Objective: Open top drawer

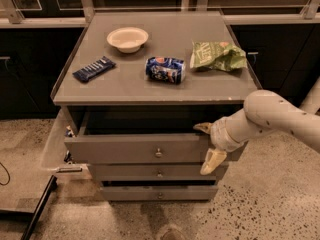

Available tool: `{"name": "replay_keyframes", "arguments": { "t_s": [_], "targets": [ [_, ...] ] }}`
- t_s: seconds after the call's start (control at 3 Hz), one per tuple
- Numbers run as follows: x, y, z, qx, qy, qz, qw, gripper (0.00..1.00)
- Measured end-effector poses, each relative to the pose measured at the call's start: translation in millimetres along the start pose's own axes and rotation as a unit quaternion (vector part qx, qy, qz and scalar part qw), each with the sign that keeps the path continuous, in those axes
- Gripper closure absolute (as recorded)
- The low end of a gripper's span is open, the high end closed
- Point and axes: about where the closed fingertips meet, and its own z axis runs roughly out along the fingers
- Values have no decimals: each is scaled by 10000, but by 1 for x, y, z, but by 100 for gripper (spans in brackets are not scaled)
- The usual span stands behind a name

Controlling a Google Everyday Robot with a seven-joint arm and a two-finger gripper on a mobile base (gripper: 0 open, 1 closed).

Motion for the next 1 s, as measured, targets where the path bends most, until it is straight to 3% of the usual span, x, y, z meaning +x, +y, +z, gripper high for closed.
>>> {"name": "replay_keyframes", "arguments": {
  "t_s": [0.33,1.0],
  "targets": [
    [0,43,-22,-1,-62,133,9999,42],
    [-2,53,-35,7,-72,182,9998,88]
  ]
}}
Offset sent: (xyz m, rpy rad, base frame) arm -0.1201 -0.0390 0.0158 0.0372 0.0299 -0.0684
